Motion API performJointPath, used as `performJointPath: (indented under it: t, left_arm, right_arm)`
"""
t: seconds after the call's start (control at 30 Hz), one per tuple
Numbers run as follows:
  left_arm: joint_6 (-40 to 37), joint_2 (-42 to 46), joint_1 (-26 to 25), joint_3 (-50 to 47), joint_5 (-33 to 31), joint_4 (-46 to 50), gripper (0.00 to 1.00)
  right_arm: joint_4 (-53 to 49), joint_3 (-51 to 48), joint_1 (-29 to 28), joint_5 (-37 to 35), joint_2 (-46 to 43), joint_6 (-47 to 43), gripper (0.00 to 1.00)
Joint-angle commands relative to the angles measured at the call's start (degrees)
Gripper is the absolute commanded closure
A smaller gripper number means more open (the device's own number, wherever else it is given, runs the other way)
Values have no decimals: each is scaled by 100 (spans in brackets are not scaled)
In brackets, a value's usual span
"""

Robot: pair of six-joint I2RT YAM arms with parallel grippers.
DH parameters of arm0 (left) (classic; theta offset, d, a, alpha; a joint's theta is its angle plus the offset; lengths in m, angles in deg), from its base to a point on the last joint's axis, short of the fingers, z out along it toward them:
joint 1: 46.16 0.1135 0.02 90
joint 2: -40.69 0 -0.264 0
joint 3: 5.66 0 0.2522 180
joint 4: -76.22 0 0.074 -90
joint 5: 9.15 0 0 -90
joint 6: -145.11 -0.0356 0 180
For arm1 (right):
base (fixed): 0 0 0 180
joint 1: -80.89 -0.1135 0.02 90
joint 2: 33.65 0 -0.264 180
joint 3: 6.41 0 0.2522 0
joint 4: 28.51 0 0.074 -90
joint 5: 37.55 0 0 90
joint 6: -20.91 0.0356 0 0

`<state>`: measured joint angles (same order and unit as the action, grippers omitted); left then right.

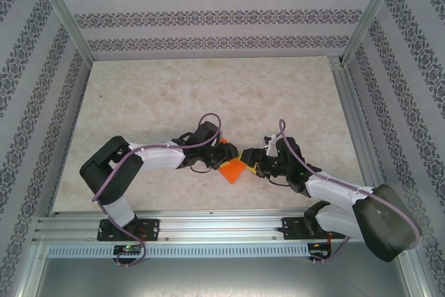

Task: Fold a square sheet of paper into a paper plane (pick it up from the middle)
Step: Third fold the triangle at the center of the table.

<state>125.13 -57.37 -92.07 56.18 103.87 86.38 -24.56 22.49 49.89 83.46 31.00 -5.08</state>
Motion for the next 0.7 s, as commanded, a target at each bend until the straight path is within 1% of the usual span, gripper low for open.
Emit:
performJointPath:
  t: [0.0,0.1,0.17,0.27,0.37,0.47,0.53,0.67]
  left_arm:
    - [173,28,-79,-70,175,-501,46]
    - [192,16,-78,-62,209,-533,42]
    - [219,-43,-80,-79,237,-587,40]
    - [344,-142,-76,-130,320,-857,38]
    - [397,-155,-76,-142,344,-967,36]
    - [407,-118,-78,-149,339,-983,33]
    - [401,-73,-76,-149,357,-968,31]
    - [357,62,-77,-181,309,-837,30]
  right_arm:
    - [-77,60,-29,-66,-151,-33,45]
    - [-483,102,-19,-245,-278,-142,46]
    - [-506,112,-18,-218,-301,-165,47]
    - [-506,163,-28,-183,-263,-195,51]
    - [-333,168,-70,-116,-216,-153,53]
    - [-83,165,-89,-43,-117,-58,52]
    - [43,165,-98,-11,-31,-22,50]
    - [356,152,-114,65,158,105,48]
